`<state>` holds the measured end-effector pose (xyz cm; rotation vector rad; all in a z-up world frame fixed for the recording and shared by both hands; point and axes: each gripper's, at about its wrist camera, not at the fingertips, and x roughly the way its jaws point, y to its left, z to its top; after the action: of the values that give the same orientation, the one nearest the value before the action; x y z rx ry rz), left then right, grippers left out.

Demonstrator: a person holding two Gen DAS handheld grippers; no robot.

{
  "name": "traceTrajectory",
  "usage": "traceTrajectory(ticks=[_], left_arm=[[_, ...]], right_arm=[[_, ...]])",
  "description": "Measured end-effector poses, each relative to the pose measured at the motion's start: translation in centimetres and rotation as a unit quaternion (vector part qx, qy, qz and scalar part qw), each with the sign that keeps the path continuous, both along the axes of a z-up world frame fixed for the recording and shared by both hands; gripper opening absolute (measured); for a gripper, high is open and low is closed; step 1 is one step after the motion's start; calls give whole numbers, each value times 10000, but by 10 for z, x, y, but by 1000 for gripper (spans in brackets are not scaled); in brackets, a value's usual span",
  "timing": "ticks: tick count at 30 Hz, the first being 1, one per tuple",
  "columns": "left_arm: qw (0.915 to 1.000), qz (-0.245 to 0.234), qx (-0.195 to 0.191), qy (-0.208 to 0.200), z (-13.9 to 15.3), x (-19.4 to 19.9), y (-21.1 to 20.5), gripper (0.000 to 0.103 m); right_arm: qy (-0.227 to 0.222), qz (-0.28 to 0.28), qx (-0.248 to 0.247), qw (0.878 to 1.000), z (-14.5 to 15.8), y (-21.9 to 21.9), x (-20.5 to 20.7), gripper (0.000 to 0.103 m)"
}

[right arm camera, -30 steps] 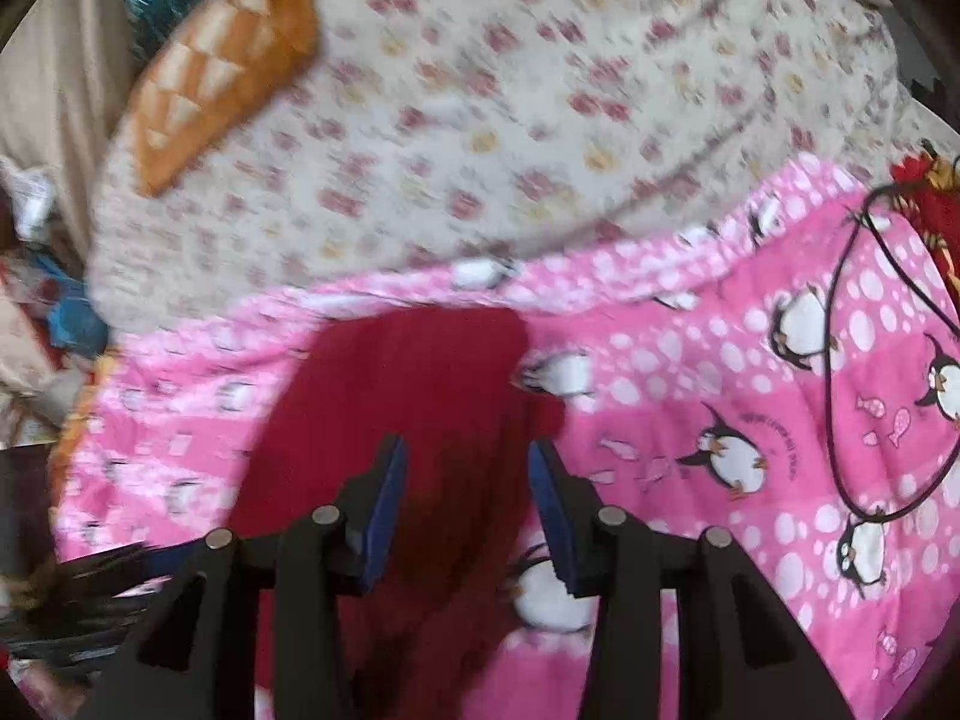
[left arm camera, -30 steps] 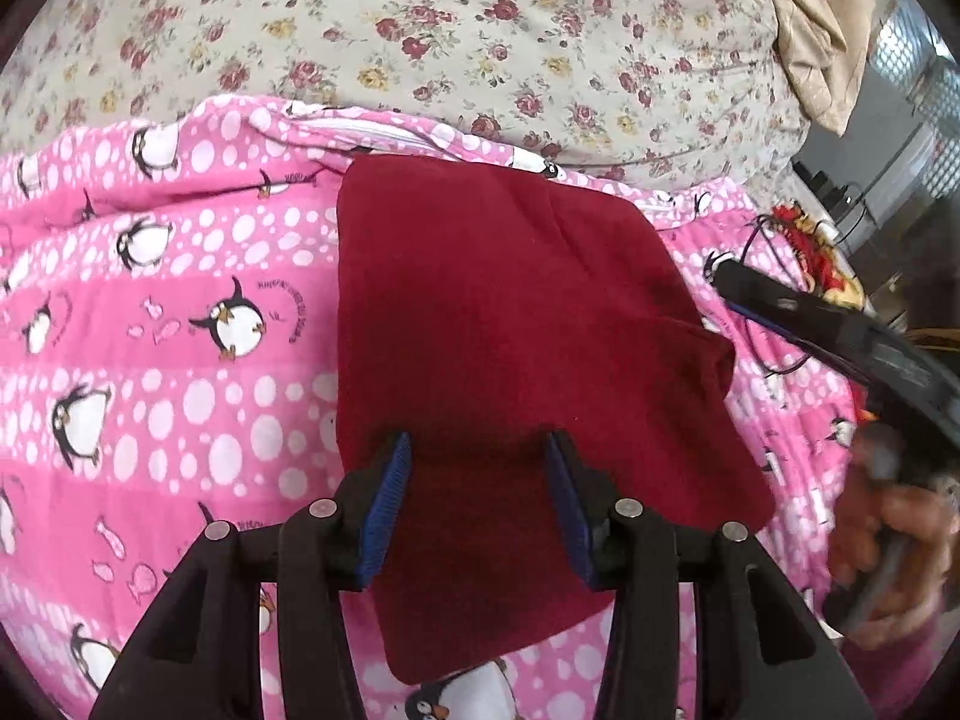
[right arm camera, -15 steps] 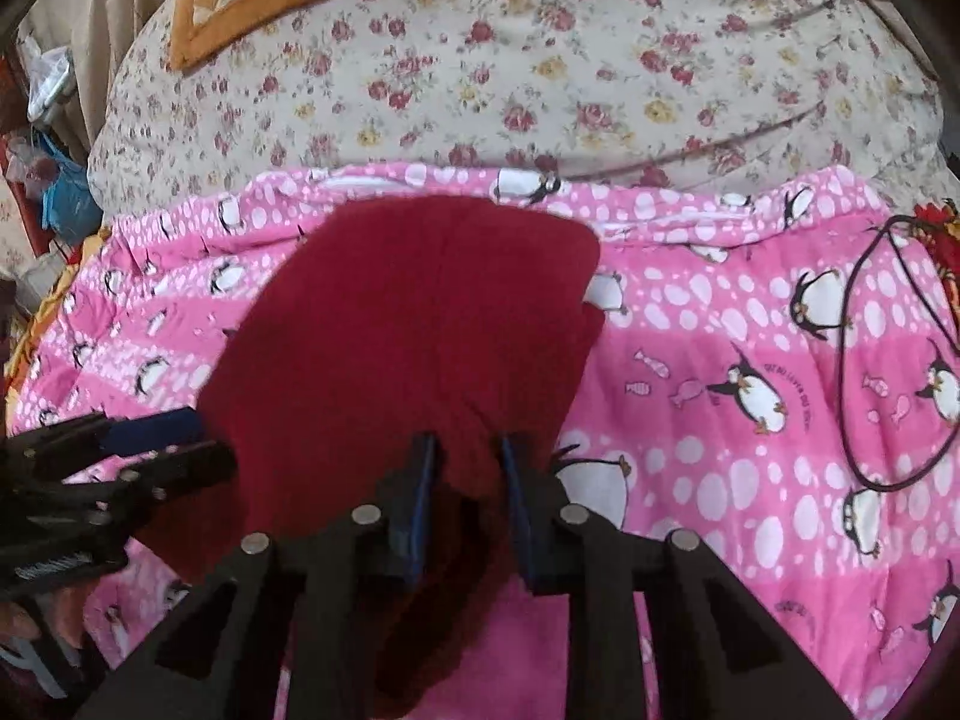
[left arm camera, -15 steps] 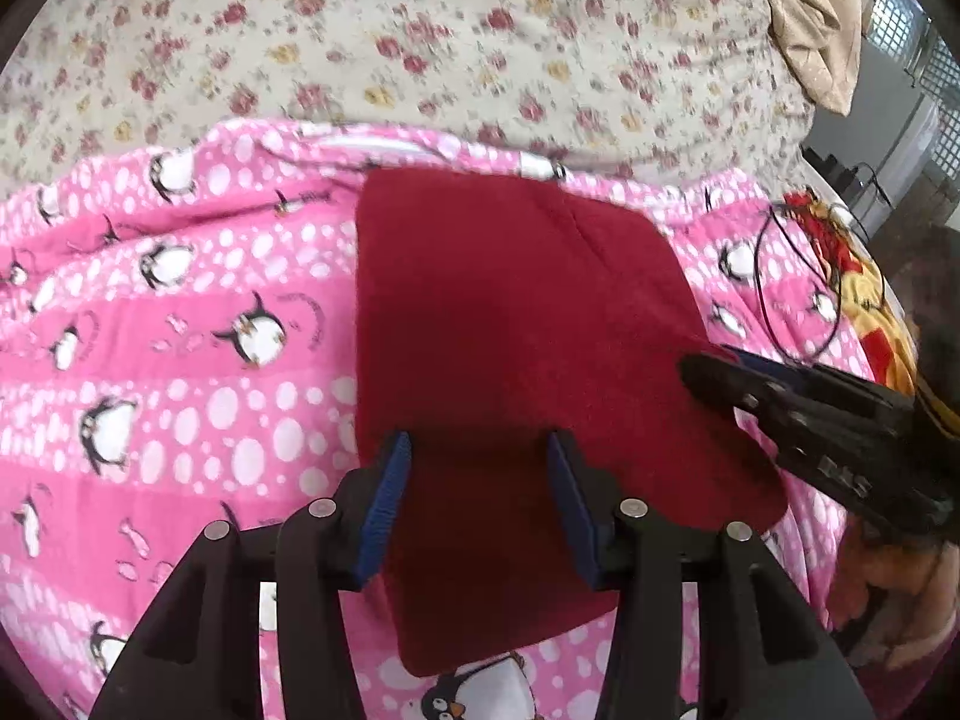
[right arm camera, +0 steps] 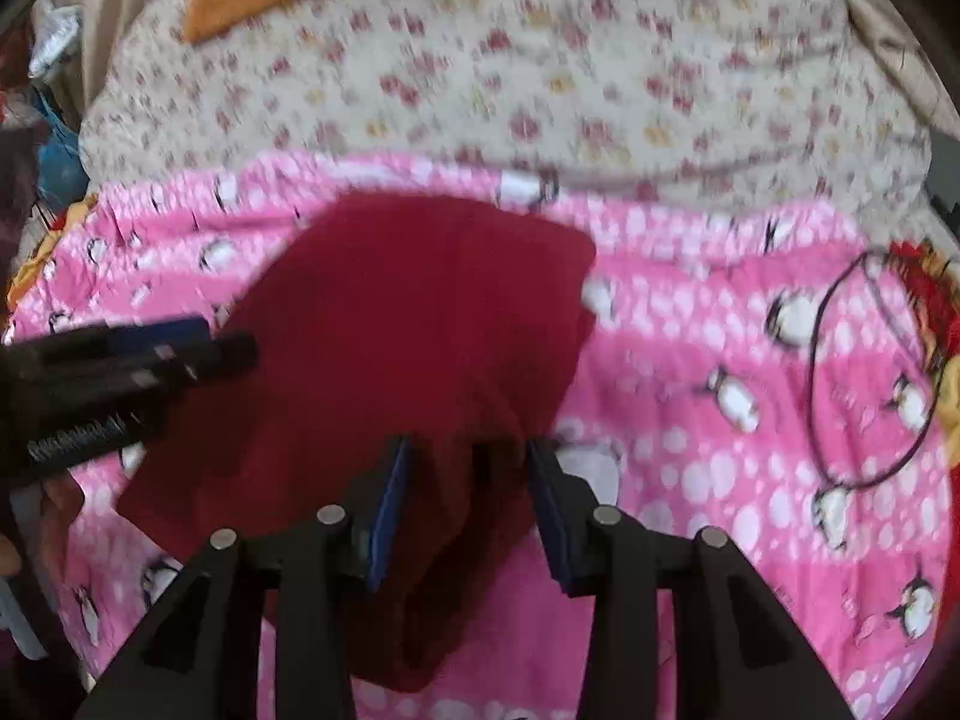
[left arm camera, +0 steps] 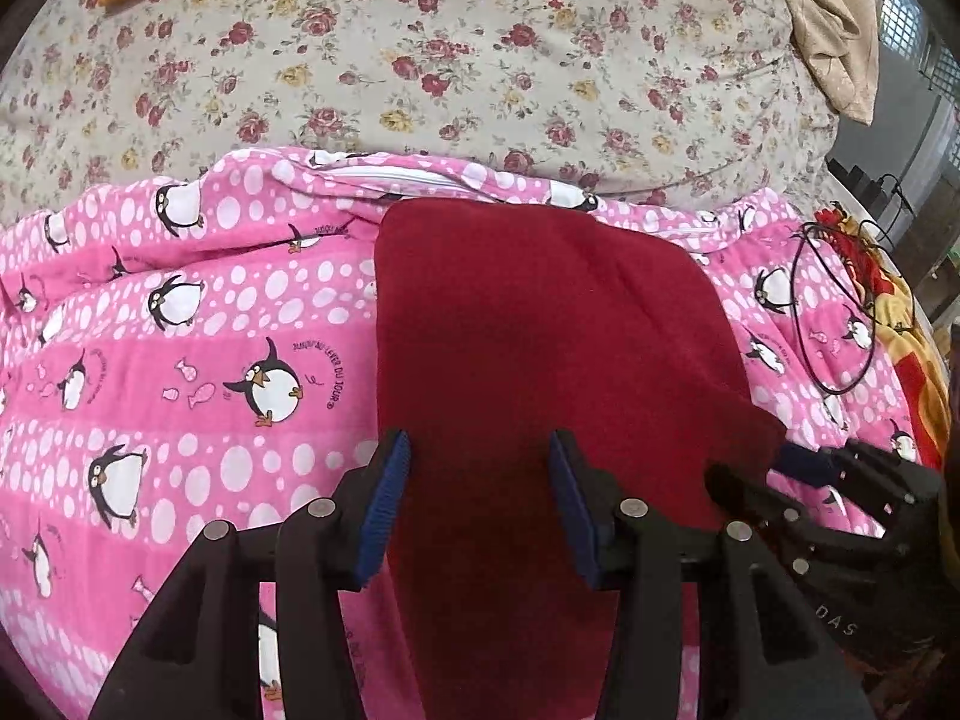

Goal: Fold small clothes

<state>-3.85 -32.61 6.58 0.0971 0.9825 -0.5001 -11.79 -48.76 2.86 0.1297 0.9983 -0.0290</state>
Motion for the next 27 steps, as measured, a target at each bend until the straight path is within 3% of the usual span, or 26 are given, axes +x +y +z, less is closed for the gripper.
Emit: traceTrajectory(ticks=[5, 17, 27], left_arm=[[10000, 45, -44, -30, -7, 4, 1, 46], [9997, 146, -182, 56, -14, 9, 2, 57], [9968, 42, -563, 574, -22, 27, 8, 66]], right_arm=[[-38, -14, 290, 9996, -7, -10, -3, 45], [-100, -167, 397, 9990, -14, -19, -3, 65], [-240, -153, 607, 9978, -15, -25, 4, 68]])
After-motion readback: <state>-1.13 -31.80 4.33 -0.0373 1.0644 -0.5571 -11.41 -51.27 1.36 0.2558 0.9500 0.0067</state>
